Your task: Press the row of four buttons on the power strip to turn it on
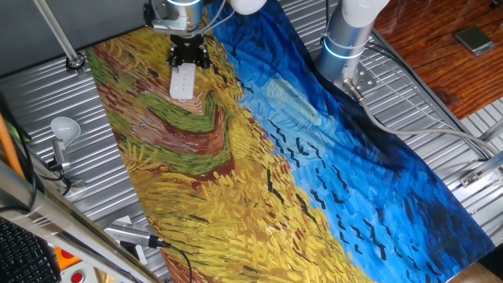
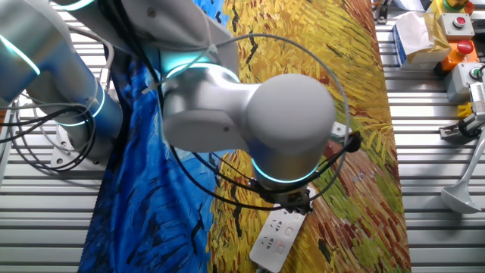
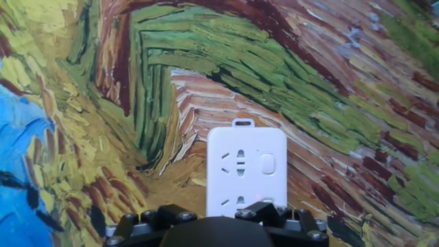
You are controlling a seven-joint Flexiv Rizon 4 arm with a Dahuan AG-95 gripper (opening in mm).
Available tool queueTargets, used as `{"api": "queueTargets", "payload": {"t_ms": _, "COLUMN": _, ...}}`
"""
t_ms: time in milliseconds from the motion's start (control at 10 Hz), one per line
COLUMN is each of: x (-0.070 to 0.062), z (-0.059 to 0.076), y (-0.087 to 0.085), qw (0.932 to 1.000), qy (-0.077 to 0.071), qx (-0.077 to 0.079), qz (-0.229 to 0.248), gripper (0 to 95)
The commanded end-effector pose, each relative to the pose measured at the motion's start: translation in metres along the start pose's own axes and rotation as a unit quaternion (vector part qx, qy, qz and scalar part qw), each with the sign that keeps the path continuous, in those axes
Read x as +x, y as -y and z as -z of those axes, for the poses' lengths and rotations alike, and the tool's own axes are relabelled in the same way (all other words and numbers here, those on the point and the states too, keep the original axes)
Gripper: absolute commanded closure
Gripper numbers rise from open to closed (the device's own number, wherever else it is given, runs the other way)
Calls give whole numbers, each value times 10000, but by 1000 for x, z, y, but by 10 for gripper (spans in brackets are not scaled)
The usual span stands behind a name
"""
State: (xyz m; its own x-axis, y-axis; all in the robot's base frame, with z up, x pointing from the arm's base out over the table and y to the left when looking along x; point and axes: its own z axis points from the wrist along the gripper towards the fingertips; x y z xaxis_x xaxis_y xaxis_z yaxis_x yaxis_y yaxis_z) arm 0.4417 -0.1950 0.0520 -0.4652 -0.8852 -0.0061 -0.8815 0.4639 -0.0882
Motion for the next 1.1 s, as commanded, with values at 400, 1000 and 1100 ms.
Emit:
{"api": "queueTargets", "payload": {"t_ms": 400, "x": -2, "z": 4, "y": -1, "qw": 9993, "qy": -233, "qx": -108, "qz": 257, "gripper": 190}}
{"api": "queueTargets", "payload": {"t_ms": 1000, "x": -46, "z": -18, "y": 10, "qw": 9996, "qy": -227, "qx": -151, "qz": -12, "gripper": 190}}
{"api": "queueTargets", "payload": {"t_ms": 1100, "x": -49, "z": -21, "y": 11, "qw": 9997, "qy": -212, "qx": -146, "qz": -15, "gripper": 190}}
